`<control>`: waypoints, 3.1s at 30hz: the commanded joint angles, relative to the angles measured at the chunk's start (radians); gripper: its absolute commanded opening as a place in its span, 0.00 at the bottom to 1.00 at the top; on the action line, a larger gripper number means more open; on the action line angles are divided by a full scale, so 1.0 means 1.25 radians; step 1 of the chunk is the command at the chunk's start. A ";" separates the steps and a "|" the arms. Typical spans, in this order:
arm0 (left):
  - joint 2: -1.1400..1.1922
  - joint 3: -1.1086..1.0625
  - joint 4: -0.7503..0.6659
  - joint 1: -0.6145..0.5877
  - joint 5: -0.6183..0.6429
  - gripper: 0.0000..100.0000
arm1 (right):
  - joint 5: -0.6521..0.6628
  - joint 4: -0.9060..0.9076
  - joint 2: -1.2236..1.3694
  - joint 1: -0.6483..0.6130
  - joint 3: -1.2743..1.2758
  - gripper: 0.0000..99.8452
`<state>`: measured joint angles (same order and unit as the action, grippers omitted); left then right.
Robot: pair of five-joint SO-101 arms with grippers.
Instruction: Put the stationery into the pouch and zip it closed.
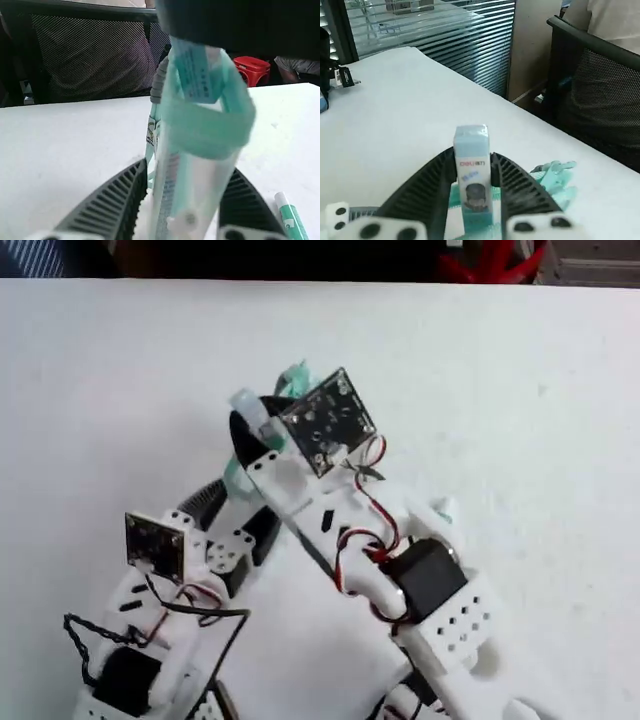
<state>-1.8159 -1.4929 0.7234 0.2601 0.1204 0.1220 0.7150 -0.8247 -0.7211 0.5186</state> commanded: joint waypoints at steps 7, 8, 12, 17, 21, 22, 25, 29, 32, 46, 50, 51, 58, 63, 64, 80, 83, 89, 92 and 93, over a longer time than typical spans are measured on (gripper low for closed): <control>0.003 0.009 -0.007 0.006 -0.006 0.22 | -0.014 0.134 -0.001 -0.030 -0.068 0.22; 0.003 0.009 -0.007 0.006 -0.006 0.22 | -0.014 0.148 -0.004 -0.030 -0.087 0.27; 0.003 0.009 -0.007 0.006 -0.006 0.22 | -0.007 0.201 -0.004 -0.026 -0.176 0.27; 0.003 0.009 -0.007 0.007 -0.006 0.22 | -0.007 0.198 -0.006 -0.026 -0.218 0.18; 0.003 0.009 -0.007 0.004 -0.006 0.22 | -0.006 0.213 -0.001 -0.025 -0.281 0.15; 0.003 0.009 -0.007 0.004 -0.006 0.22 | -0.006 0.229 -0.001 -0.018 -0.295 0.13; 0.003 0.009 -0.006 0.004 -0.006 0.22 | -0.006 0.304 -0.004 0.077 -0.327 0.08; 0.002 0.009 -0.006 0.004 -0.007 0.16 | 0.006 0.414 0.002 0.316 -0.302 0.10; 0.002 0.009 -0.007 0.004 -0.007 0.12 | 0.106 0.443 0.002 0.487 -0.228 0.13; 0.002 0.018 -0.004 0.009 -0.082 0.11 | 0.406 0.240 0.001 0.715 0.329 0.14; 0.002 0.016 -0.001 0.010 -0.081 0.11 | 0.394 0.233 0.001 0.675 0.352 0.14; 0.002 0.011 -0.006 0.010 -0.081 0.11 | 0.372 0.235 0.002 0.668 0.352 0.14; 0.006 0.011 -0.005 0.010 -0.085 0.11 | 0.234 0.279 0.107 0.641 0.347 0.19; 0.006 0.009 -0.001 0.007 -0.085 0.11 | 0.155 0.219 0.251 0.641 0.320 0.20; 0.006 0.009 -0.001 0.006 -0.085 0.11 | 0.152 0.217 0.279 0.641 0.303 0.20; 0.007 -0.014 -0.006 0.010 -0.083 0.11 | 0.004 0.218 0.762 0.656 -0.068 0.15; 0.007 -0.014 -0.006 0.010 -0.082 0.11 | 0.005 0.222 0.810 0.652 -0.088 0.07; 0.007 -0.010 -0.002 0.014 -0.081 0.14 | 0.005 0.224 0.774 0.656 -0.092 0.02; 0.007 -0.010 0.010 0.036 -0.071 0.18 | 0.005 0.252 0.671 0.650 -0.091 0.02; 0.007 -0.009 0.014 0.042 -0.068 0.18 | 0.005 0.265 0.624 0.645 -0.092 0.02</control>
<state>-1.8282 -1.5098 0.7219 0.2631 0.0253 0.1312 1.0065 0.1496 0.0905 0.4342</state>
